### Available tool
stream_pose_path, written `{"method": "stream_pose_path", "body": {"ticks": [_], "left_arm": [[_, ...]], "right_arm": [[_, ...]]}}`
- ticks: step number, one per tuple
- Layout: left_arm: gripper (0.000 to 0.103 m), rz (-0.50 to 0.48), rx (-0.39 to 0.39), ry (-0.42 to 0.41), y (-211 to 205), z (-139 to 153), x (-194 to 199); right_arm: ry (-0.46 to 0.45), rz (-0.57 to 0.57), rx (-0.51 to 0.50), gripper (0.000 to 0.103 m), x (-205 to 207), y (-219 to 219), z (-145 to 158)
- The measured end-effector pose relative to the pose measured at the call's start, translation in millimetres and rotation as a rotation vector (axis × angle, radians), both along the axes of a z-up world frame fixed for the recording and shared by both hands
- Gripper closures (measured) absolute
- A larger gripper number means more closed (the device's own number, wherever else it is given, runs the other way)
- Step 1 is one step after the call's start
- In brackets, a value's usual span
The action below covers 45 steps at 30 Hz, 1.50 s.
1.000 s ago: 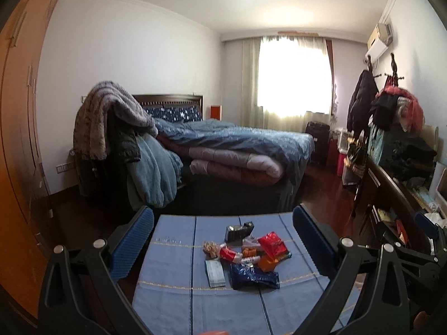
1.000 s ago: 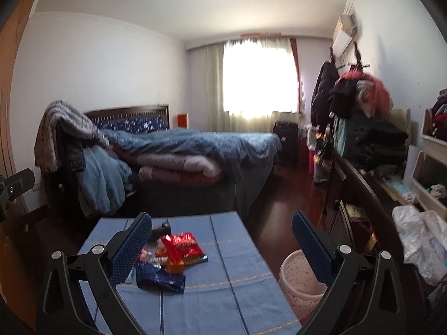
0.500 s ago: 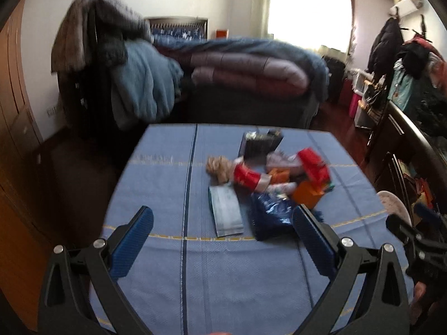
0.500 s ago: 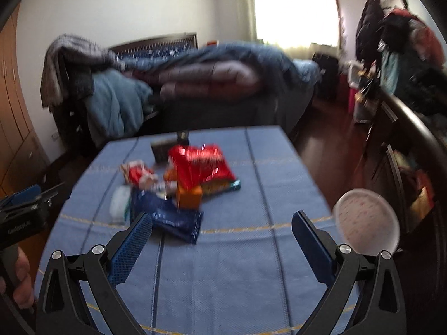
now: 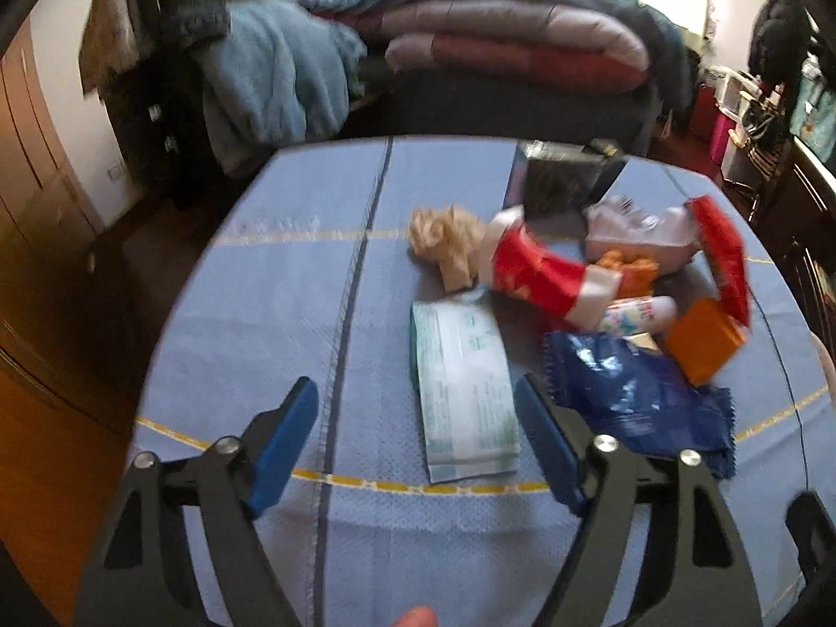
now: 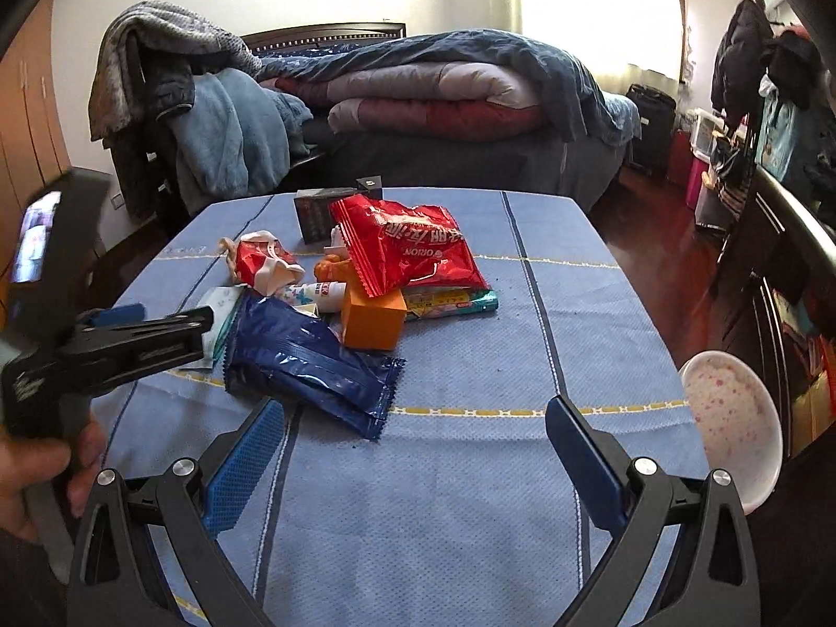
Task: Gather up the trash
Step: 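Grasp the blue wrapper with the right tool while the left tool grasps the white wipe pack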
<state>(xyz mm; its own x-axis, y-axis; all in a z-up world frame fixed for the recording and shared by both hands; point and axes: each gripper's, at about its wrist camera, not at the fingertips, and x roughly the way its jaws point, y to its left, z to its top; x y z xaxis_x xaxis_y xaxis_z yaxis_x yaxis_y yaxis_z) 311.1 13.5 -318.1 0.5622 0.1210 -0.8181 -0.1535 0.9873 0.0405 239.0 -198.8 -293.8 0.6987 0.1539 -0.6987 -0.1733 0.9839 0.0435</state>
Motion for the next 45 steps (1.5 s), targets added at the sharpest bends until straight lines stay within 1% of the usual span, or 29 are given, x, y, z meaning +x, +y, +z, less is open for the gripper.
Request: {"method": "stream_pose_path", "body": {"ticks": [2,3,7,9,11,12,13,14,15,17,21,23,26,30,32,33,34,35,37,38,39,40,41,42,43,45], "left_arm": [[0.025,0.005,-0.037,0.022,5,-5,7],[0.025,0.002,-0.048,0.019,6,-5,8],[0.024,-0.028,-0.034,0.011,0,-2,15],[0.019,-0.046,-0.035,0.014,-4,-3,20],[0.019,-0.048,-0.031,0.02,-6,-6,25],[0.021,-0.047,-0.03,0.025,-7,-8,26],[0.024,-0.044,-0.032,0.033,-5,-10,26],[0.037,-0.043,-0.04,0.042,-3,-12,27],[0.046,-0.038,-0.027,0.036,-3,-13,26],[0.058,-0.041,-0.015,0.025,-2,-12,26],[0.061,-0.039,-0.057,0.009,8,-9,22],[0.061,-0.006,-0.078,-0.011,20,-6,18],[0.061,0.051,-0.1,-0.04,40,0,8],[0.061,0.099,-0.106,-0.061,61,8,-5],[0.061,0.114,-0.104,-0.066,69,11,-10],[0.061,0.115,-0.104,-0.068,71,12,-13],[0.061,0.117,-0.103,-0.069,72,13,-15],[0.061,0.118,-0.103,-0.07,74,13,-16],[0.061,0.114,-0.106,-0.071,75,14,-19],[0.061,0.113,-0.11,-0.073,74,15,-20],[0.061,0.11,-0.114,-0.075,74,16,-20],[0.061,0.105,-0.117,-0.077,74,16,-22],[0.061,0.099,-0.12,-0.081,73,17,-24],[0.061,0.091,-0.125,-0.086,69,20,-26],[0.061,0.083,-0.128,-0.09,67,21,-28],[0.061,0.058,-0.137,-0.106,62,28,-34]], "right_arm": [[-0.005,0.0,-0.005,0.003,1,0,0],[-0.004,-0.001,-0.004,0.003,2,-1,0],[0.013,-0.004,-0.001,0.003,8,0,-2],[0.018,0.0,0.004,0.003,10,1,-3],[0.022,0.003,0.008,0.003,12,4,-3],[0.022,0.003,0.008,0.003,13,6,-3],[0.022,0.004,0.008,0.003,13,6,-3],[0.025,0.006,0.007,0.003,14,8,-3],[0.028,0.007,0.008,0.004,16,10,-3],[0.038,0.013,0.014,0.004,20,15,-3],[0.069,0.036,0.032,0.004,30,27,-7],[0.076,0.053,0.033,0.004,34,35,-10],[0.094,0.086,0.005,0.006,41,51,-18],[0.103,0.123,-0.057,0.007,53,74,-31],[0.117,0.132,-0.072,0.012,58,79,-36],[0.132,0.142,-0.071,0.017,62,82,-40],[0.139,0.148,-0.061,0.025,63,83,-40],[0.143,0.151,-0.05,0.03,63,83,-41],[0.142,0.154,-0.037,0.052,62,84,-39],[0.137,0.16,-0.035,0.058,60,84,-37],[0.132,0.162,-0.037,0.07,57,84,-36],[0.122,0.167,-0.039,0.077,54,84,-33],[0.117,0.175,-0.035,0.081,50,84,-30],[0.113,0.186,-0.029,0.089,46,83,-27],[0.11,0.192,-0.026,0.092,42,81,-24],[0.094,0.197,-0.011,0.092,31,74,-16]]}}
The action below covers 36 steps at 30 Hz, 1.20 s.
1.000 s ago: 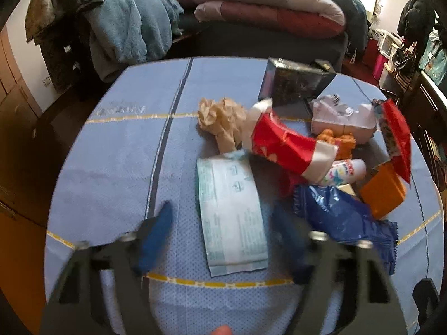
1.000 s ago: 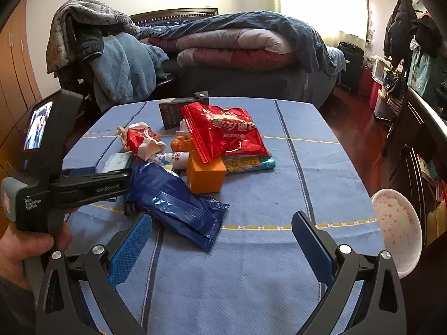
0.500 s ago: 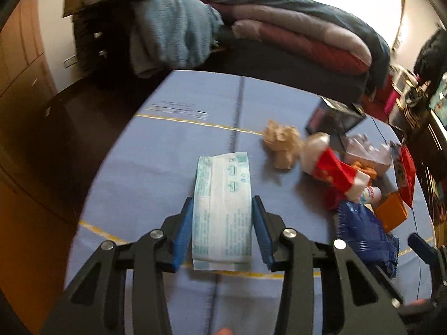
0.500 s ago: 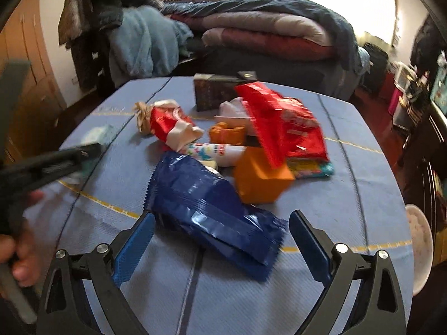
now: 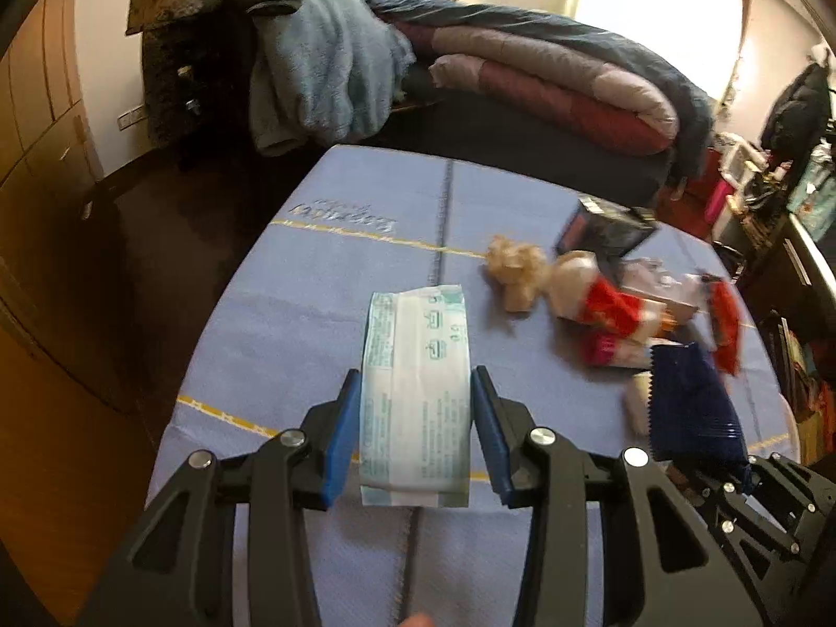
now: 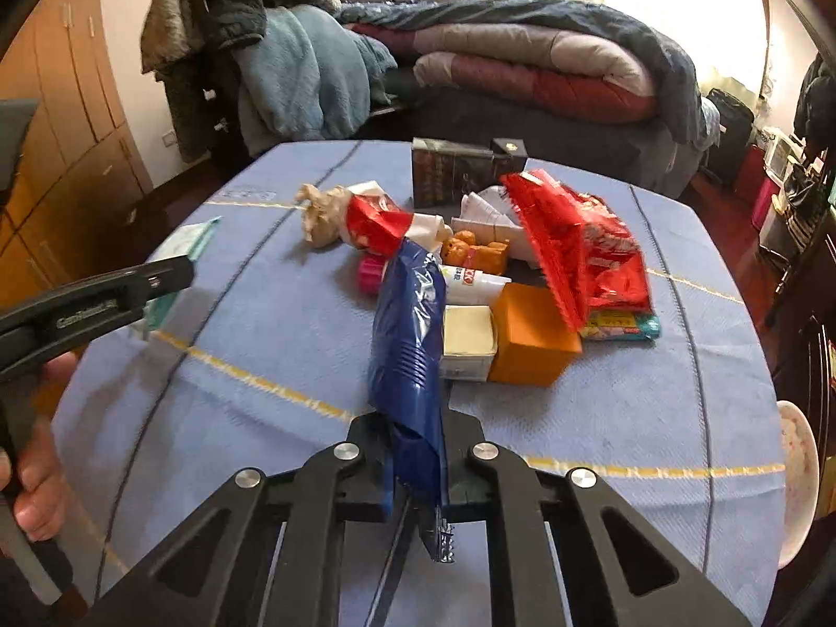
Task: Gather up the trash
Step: 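Grasp the blue wrapper with the right tool while the left tool grasps the white wipe pack, then carry both items to the white wastebasket and open both tools to drop them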
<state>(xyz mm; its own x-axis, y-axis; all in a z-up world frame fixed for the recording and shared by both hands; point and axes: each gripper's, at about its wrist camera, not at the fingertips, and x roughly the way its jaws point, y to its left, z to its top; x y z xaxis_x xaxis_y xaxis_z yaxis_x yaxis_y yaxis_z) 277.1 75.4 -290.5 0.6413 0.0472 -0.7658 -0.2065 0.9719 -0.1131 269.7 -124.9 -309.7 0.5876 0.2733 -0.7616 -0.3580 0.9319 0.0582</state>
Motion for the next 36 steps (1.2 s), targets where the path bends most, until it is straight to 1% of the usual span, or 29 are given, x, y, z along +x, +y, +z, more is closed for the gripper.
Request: {"method": "stream_pose_path", "body": {"ticks": [3,5,6,8,9,12,16,19,21,23,28,31,33,36], "left_arm": [[0.061,-0.049,-0.008,-0.028,-17,13,-11],[0.061,-0.1,-0.021,-0.044,-35,22,-18],[0.061,-0.12,-0.026,-0.048,-42,25,-19],[0.061,-0.191,-0.047,-0.06,-67,33,-21],[0.06,-0.224,-0.054,-0.064,-79,36,-21],[0.06,-0.344,-0.057,-0.077,-128,44,-18],[0.06,-0.538,-0.06,-0.097,-205,52,-8],[0.06,-0.662,-0.061,-0.099,-266,53,3],[0.06,-0.714,-0.065,-0.099,-294,50,8],[0.06,-0.774,-0.065,-0.085,-332,45,18],[0.06,-0.87,-0.069,-0.044,-408,23,41],[0.06,-0.894,-0.061,0.0,-447,2,62],[0.06,-0.914,-0.075,0.041,-467,-12,74],[0.06,-0.932,-0.076,0.095,-494,-33,89]], "right_arm": [[-0.022,-0.014,0.031,0.092,-17,-18,12],[-0.037,-0.039,0.043,0.092,-25,-32,19],[-0.049,-0.066,0.05,0.092,-33,-45,24],[-0.061,-0.113,0.062,0.092,-41,-64,29],[-0.069,-0.153,0.063,0.092,-48,-81,32],[-0.087,-0.247,0.054,0.092,-56,-121,36],[-0.106,-0.418,0.041,0.092,-67,-189,35],[-0.114,-0.539,0.034,0.092,-70,-237,32],[-0.12,-0.609,0.033,0.092,-70,-269,29],[-0.114,-0.656,0.03,0.092,-67,-295,23],[-0.099,-0.731,0.021,0.092,-55,-342,7],[-0.069,-0.763,0.045,0.091,-44,-370,-8],[-0.042,-0.787,0.06,0.091,-39,-388,-21],[-0.01,-0.814,0.081,0.091,-30,-411,-39]]}}
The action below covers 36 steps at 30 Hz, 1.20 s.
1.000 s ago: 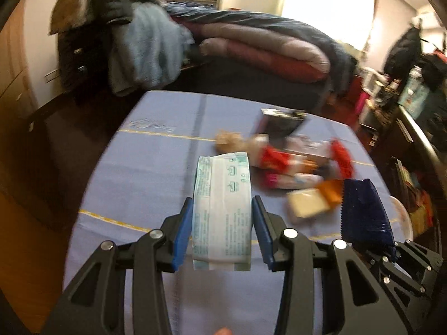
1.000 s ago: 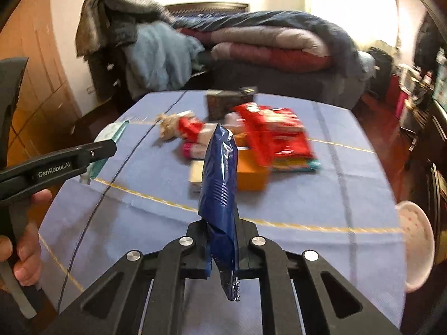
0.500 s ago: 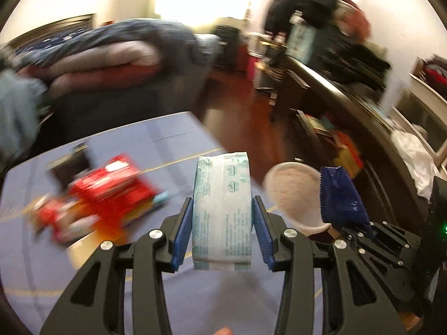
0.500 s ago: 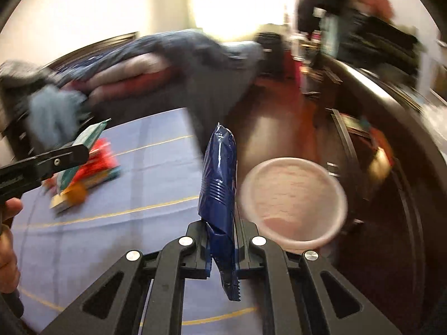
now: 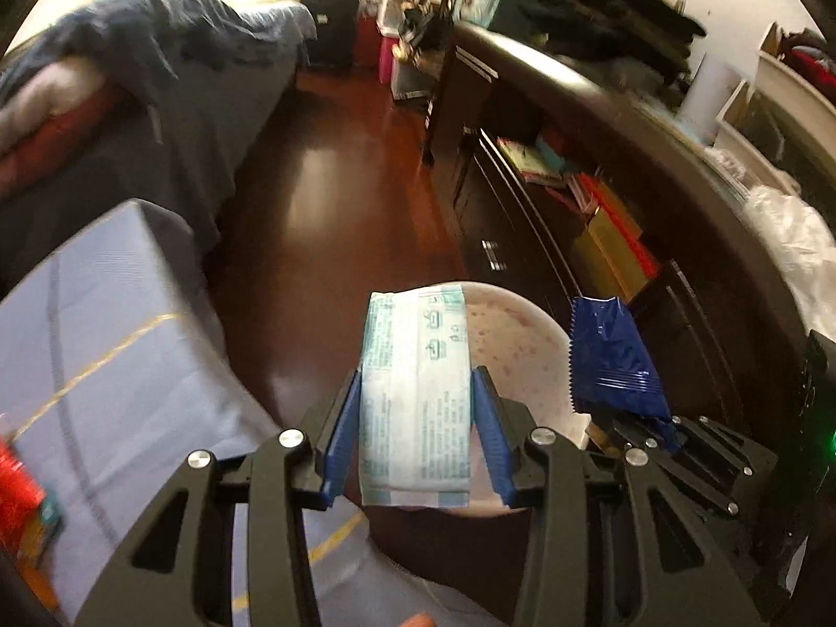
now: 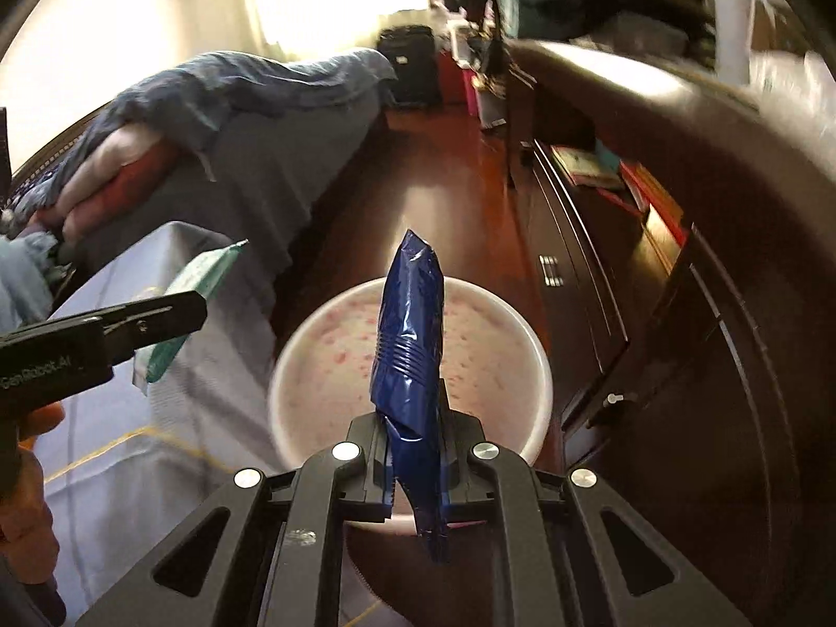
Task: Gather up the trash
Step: 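Carry both items to the white wastebasket and open both tools to drop them, then return to the table and grasp the red snack bag with the left tool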
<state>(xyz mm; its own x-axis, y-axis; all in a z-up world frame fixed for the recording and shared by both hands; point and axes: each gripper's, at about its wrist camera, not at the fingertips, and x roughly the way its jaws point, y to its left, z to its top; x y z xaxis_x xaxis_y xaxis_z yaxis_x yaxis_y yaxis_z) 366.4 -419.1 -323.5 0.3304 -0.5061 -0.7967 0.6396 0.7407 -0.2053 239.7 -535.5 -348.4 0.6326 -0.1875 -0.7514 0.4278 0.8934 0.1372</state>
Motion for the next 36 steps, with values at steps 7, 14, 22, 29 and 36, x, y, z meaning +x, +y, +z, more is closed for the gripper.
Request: {"method": "stream_pose_path", "body": {"ticks": [7,14,22,29,36], "left_arm": [[0.056,-0.037,0.02,0.125,-39,-40,27],[0.025,-0.036,-0.053,0.196,-32,-44,35],[0.02,0.089,-0.046,0.039,26,1,12],[0.015,0.296,0.057,-0.177,127,51,-27],[0.007,0.585,0.154,-0.272,239,81,-40]], "right_arm": [[0.053,-0.013,0.08,0.073,24,-21,-36],[0.072,-0.026,0.06,0.065,25,-23,-44],[0.063,-0.032,0.02,0.051,4,-1,-18],[-0.059,0.064,0.027,0.022,-18,64,40],[-0.113,0.273,0.029,0.018,-15,153,69]]}}
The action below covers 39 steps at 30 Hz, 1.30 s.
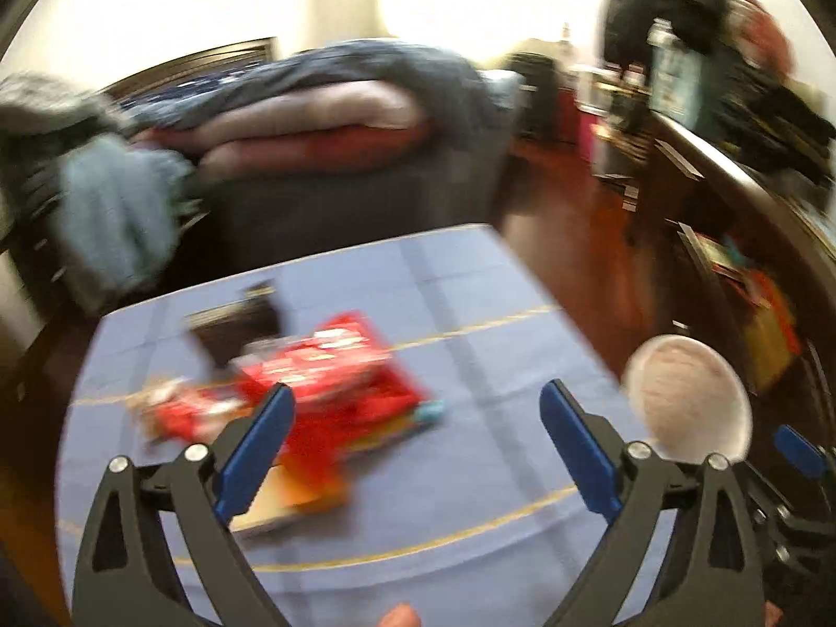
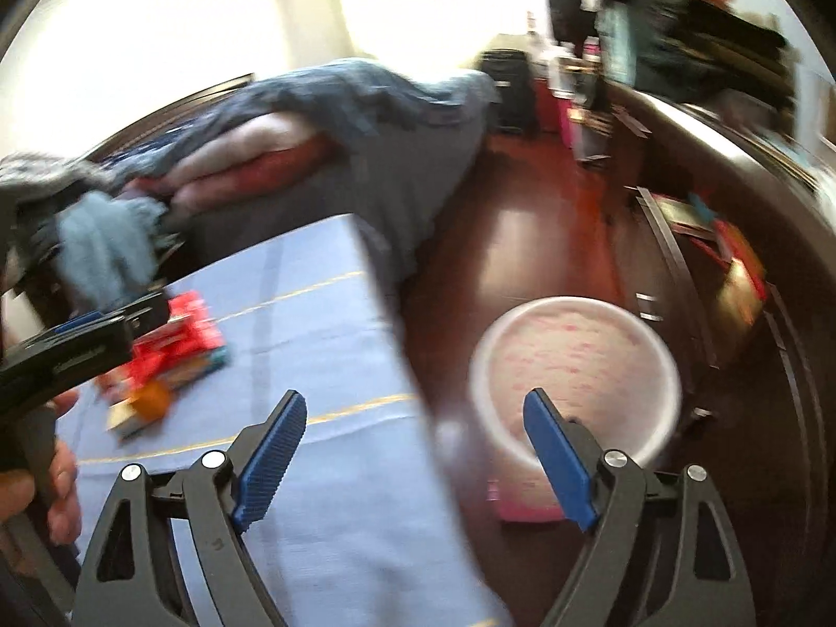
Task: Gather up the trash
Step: 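Return to the table and grasp the red snack bag with the left tool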
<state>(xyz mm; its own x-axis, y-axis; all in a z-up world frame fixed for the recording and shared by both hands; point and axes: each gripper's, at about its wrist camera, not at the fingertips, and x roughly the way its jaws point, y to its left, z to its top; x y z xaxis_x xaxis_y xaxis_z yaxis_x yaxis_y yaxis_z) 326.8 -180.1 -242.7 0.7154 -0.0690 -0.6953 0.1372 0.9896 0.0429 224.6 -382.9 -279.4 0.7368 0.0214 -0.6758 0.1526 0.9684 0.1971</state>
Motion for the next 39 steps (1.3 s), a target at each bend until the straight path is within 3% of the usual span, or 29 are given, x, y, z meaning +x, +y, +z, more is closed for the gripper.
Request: {"method": "stream_pose_path", "body": {"ticks": [4,9,13,14,15,17,18,20,28,34,39], "left_arm": [[0.006,0.107,0.011,0.029,39,-8,16],[0.006,0.075,-0.081,0.137,51,-33,43],[0.008,0.069,-0.098,0.143,46,-46,61],[0.012,0.067,-0.105,0.144,45,-49,64],[0.034,0.062,-0.119,0.149,46,-52,68],[0.061,0.056,-0.137,0.179,48,-58,75],[0.071,0.053,-0.149,0.18,49,-60,75],[0.079,0.043,-0.197,0.168,58,-60,73],[0.082,0.12,-0.281,0.058,115,-25,38],[0.081,0.217,-0.232,-0.029,160,0,10],[0.08,0.238,-0.245,-0.035,183,3,4]], "right_arm": [[-0.005,0.068,-0.007,0.018,5,32,4],[-0.004,0.115,-0.024,0.018,10,59,6],[0.005,0.124,-0.036,0.018,11,70,6],[0.006,0.126,-0.04,0.018,13,72,6],[0.005,0.126,-0.042,0.018,13,72,6],[0.008,0.132,-0.047,0.018,17,77,6],[0.008,0.135,-0.05,0.018,20,79,7],[0.007,0.144,-0.058,0.018,24,85,7],[0.028,0.211,-0.07,0.021,48,124,-5],[0.06,0.241,-0.115,0.022,77,153,-24],[0.128,0.258,-0.122,0.022,121,157,-41]]}}
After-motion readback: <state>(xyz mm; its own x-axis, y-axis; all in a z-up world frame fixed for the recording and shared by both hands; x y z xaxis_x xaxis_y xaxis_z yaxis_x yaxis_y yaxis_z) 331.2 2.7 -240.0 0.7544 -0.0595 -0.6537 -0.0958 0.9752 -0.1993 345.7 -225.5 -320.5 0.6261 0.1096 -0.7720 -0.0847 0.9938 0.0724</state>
